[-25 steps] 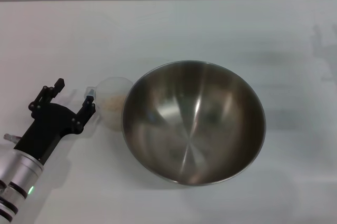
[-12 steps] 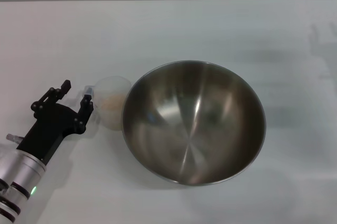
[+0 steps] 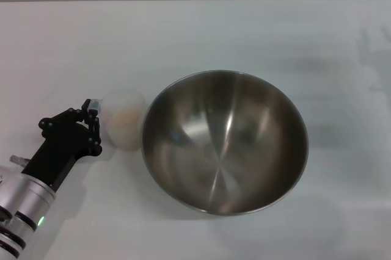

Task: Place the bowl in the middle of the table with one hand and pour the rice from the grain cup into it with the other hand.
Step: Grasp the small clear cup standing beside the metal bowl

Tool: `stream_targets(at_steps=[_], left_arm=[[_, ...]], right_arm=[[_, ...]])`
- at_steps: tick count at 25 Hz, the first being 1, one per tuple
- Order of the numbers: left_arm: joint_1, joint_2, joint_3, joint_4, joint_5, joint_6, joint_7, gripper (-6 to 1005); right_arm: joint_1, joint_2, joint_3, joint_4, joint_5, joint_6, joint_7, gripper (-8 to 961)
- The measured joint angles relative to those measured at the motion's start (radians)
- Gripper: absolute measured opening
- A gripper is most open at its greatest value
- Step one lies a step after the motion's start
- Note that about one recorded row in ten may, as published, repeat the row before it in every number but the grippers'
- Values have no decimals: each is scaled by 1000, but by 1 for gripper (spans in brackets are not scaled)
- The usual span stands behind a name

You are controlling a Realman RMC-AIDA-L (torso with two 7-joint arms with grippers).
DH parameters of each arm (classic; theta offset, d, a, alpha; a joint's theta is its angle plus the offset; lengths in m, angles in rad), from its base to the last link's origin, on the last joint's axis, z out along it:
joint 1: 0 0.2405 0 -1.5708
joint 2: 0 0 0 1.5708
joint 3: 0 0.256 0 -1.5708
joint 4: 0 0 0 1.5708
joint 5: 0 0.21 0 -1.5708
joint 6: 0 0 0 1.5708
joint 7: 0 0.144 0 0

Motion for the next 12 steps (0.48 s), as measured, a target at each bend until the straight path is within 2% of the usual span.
stream_targets(at_steps=[3,7,12], left_arm=[[-2,0,0,-9,2,0,0,69],[-3,-1,-7,-14,1,20,2,46],[-15,-1,-60,-25,0,127,66,29]], right_arm=[[0,0,-4,0,0,0,0,506],[-1,0,-6,1,0,0,-2,507],[-1,1,-5,2,0,0,-5,509]])
